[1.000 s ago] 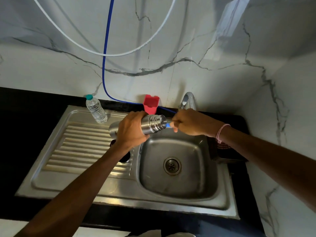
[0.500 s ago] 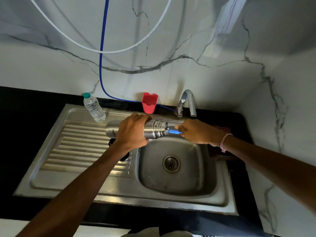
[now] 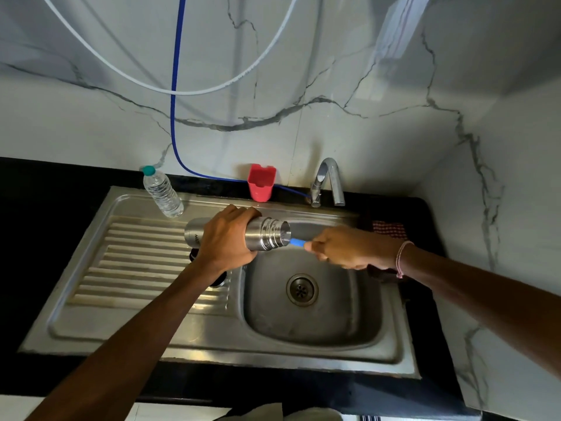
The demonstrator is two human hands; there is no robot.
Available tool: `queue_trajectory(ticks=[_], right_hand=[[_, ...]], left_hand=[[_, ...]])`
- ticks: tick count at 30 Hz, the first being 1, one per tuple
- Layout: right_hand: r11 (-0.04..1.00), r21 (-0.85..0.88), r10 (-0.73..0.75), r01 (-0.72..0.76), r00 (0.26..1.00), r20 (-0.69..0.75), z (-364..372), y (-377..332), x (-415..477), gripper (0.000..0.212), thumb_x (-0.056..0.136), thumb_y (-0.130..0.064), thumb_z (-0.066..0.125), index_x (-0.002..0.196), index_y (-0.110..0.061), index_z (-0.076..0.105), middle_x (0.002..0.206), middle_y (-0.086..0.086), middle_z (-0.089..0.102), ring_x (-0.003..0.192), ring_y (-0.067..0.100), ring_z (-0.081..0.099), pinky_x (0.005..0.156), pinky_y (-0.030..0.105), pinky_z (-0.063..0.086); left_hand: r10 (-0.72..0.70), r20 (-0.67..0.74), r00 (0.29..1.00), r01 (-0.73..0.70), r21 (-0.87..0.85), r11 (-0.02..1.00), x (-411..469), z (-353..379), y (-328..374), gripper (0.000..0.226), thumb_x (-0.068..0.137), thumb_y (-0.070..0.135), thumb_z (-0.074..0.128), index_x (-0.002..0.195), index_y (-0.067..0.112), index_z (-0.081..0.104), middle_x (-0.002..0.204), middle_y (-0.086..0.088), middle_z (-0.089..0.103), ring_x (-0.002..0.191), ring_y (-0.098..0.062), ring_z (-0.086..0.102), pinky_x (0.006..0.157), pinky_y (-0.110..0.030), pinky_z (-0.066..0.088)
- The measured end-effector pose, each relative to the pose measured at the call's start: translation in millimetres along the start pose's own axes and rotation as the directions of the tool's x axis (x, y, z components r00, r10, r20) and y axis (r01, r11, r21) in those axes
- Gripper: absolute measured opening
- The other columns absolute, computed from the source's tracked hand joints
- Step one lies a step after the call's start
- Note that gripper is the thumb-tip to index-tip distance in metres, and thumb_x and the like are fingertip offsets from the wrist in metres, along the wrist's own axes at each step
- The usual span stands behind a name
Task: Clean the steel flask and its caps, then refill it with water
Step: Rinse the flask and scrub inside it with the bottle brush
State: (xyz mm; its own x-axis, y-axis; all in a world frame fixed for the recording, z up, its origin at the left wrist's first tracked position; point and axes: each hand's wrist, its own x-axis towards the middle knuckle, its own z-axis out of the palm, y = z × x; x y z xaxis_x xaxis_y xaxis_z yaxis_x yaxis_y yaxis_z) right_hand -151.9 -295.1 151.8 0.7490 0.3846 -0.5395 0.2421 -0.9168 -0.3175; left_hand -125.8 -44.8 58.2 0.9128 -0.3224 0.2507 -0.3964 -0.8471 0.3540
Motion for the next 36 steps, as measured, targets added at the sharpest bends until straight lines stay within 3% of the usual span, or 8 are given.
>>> queue_trajectory(ticks=[6, 16, 19, 24, 29, 32, 34, 36], right_hand=[[0.572, -0.786, -0.367, -0.234, 0.784, -0.5, 25.9, -3.3, -9.5, 0.014, 0.102, -0.026, 0.053, 0.097, -0.012, 0.054, 0.077, 0.008, 0.055, 0.065, 0.024, 0.054, 0.059, 0.036, 0.043], [0.931, -0.363, -0.063, 0.043, 0.997, -0.045, 1.8, 3.6, -1.8, 0.035, 0.109, -0.028, 0.032, 0.114, -0.012, 0.062, 0.087, 0.009, 0.062, 0.077, 0.026, 0.06, 0.07, 0.039, 0.05], [0.699, -0.703, -0.223, -0.133, 0.893, -0.391, 17.8, -0.7, -11.8, 0.024, 0.105, -0.027, 0.04, 0.111, -0.012, 0.058, 0.09, 0.008, 0.061, 0.079, 0.027, 0.062, 0.07, 0.037, 0.05], [0.512, -0.848, -0.501, -0.137, 0.754, -0.425, 30.1, -0.1, -12.5, 0.008, 0.096, -0.013, 0.05, 0.092, -0.012, 0.057, 0.07, 0.005, 0.055, 0.056, 0.024, 0.052, 0.059, 0.035, 0.041], [0.965, -0.26, -0.015, -0.043, 0.976, -0.217, 8.9, -2.0, -9.9, 0.029, 0.103, -0.033, 0.04, 0.09, -0.023, 0.064, 0.073, 0.007, 0.061, 0.061, 0.025, 0.058, 0.055, 0.032, 0.04], [0.913, 0.356, 0.189, -0.199, 0.98, 0.064, -4.7, 4.5, -5.1, 0.043, 0.105, -0.043, 0.038, 0.074, -0.019, 0.054, 0.061, -0.001, 0.045, 0.051, 0.017, 0.041, 0.049, 0.028, 0.03], [0.953, -0.298, -0.003, -0.053, 0.983, -0.184, 6.0, 7.1, -7.2, 0.04, 0.106, -0.042, 0.036, 0.092, -0.014, 0.062, 0.073, 0.002, 0.056, 0.067, 0.022, 0.059, 0.059, 0.032, 0.04], [0.655, -0.73, -0.183, -0.195, 0.896, -0.404, 25.6, 4.9, -11.1, 0.03, 0.105, -0.035, 0.04, 0.1, -0.01, 0.057, 0.08, 0.01, 0.06, 0.074, 0.028, 0.061, 0.068, 0.038, 0.045]], left_hand=[[-0.123, 0.079, 0.989, 0.128, -0.053, 0.99, 2.3, -4.6, 0.2, 0.071, 0.053, 0.029, 0.093, 0.117, 0.021, 0.063, 0.103, -0.004, 0.07, 0.097, -0.027, 0.062, 0.078, -0.038, 0.051], [0.01, 0.102, 0.995, -0.019, 0.087, 0.996, -6.3, 7.3, -4.4, 0.072, 0.045, 0.027, 0.09, 0.112, 0.023, 0.066, 0.095, 0.003, 0.071, 0.09, -0.023, 0.062, 0.073, -0.034, 0.05], [-0.048, 0.105, 0.993, 0.041, 0.071, 0.997, -7.1, 8.7, -0.6, 0.073, 0.047, 0.027, 0.089, 0.115, 0.025, 0.063, 0.097, 0.004, 0.071, 0.093, -0.023, 0.061, 0.07, -0.032, 0.049], [-0.052, 0.114, 0.992, 0.051, 0.016, 0.999, -5.3, 5.2, 0.1, 0.075, 0.049, 0.029, 0.09, 0.117, 0.028, 0.062, 0.099, 0.004, 0.07, 0.095, -0.023, 0.061, 0.072, -0.034, 0.05], [-0.004, 0.122, 0.993, -0.003, 0.055, 0.999, -11.2, 5.6, -2.5, 0.072, 0.047, 0.028, 0.091, 0.114, 0.025, 0.064, 0.098, 0.002, 0.071, 0.092, -0.023, 0.061, 0.075, -0.035, 0.05], [0.004, 0.139, 0.99, -0.009, 0.041, 0.999, -15.1, 7.1, -4.2, 0.073, 0.045, 0.028, 0.092, 0.113, 0.024, 0.065, 0.097, 0.002, 0.071, 0.09, -0.023, 0.061, 0.074, -0.035, 0.051], [-0.034, 0.166, 0.986, 0.026, 0.047, 0.999, -15.1, 6.6, -3.4, 0.073, 0.047, 0.029, 0.091, 0.114, 0.026, 0.063, 0.097, 0.003, 0.071, 0.092, -0.022, 0.061, 0.073, -0.034, 0.05], [-0.081, 0.16, 0.984, 0.08, 0.014, 0.997, -13.7, 4.8, -1.9, 0.073, 0.049, 0.029, 0.091, 0.116, 0.025, 0.063, 0.099, 0.002, 0.07, 0.093, -0.023, 0.061, 0.074, -0.035, 0.05]])
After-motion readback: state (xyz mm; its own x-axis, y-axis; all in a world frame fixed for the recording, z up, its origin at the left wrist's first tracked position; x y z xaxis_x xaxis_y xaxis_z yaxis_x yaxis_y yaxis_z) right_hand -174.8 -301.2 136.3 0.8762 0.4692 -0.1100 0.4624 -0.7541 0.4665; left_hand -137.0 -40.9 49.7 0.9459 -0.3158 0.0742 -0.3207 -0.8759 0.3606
